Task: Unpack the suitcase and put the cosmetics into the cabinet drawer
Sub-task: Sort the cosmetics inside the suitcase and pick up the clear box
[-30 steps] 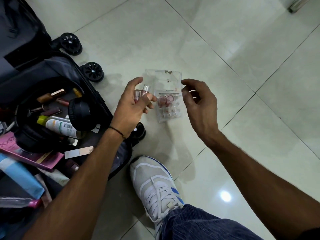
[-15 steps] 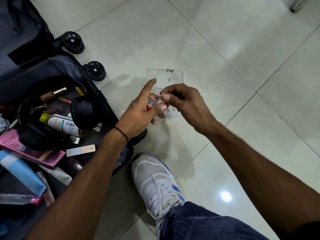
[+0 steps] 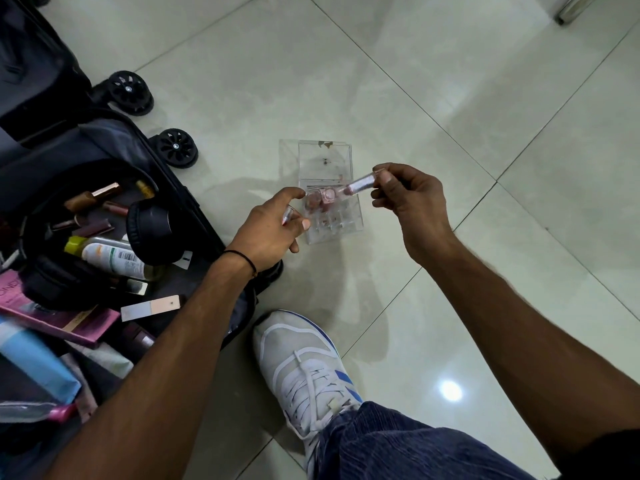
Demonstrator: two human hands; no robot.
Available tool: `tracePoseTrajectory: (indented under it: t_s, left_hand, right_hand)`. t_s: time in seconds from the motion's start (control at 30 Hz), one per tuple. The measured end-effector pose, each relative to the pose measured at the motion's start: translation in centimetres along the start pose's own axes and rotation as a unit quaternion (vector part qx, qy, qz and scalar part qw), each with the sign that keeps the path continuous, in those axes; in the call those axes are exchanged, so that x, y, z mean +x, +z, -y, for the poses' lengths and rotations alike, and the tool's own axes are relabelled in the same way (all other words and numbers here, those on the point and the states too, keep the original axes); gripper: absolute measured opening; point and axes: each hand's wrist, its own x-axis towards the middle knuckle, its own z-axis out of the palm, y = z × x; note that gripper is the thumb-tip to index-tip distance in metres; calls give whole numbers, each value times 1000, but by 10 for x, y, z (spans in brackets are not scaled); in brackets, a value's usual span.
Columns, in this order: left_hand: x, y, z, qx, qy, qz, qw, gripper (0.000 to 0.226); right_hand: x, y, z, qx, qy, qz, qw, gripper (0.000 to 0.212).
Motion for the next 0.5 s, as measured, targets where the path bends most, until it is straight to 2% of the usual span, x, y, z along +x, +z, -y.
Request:
tracePoseTrajectory:
  t_s: [0.13,0.2,0.27,0.33,0.43,0.5]
  left_hand:
    - [0,0,0,14,2,-1,1000,41]
    - [0,0,0,15,2,-2,1000,41]
    - [0,0,-1,15,1,-3,1000,41]
    - [0,0,-1,16,0,-3,1000,41]
    - [0,0,-1,16,1,-4,1000,40]
    - [0,-1,-1,15,2,-4,1000,39]
  right_hand:
    - [-3,3,1,-19,-35,-51,998,12]
    - [-3,5,3,65,3,-69,996,16]
    - [-3,7,5,186,75,-64,978,10]
    - [-2,8,3,252,126,-44,958,6]
    - [-1,8,-2,236,141,0,961,14]
    - [-1,9,-2,199,123,17,972,34]
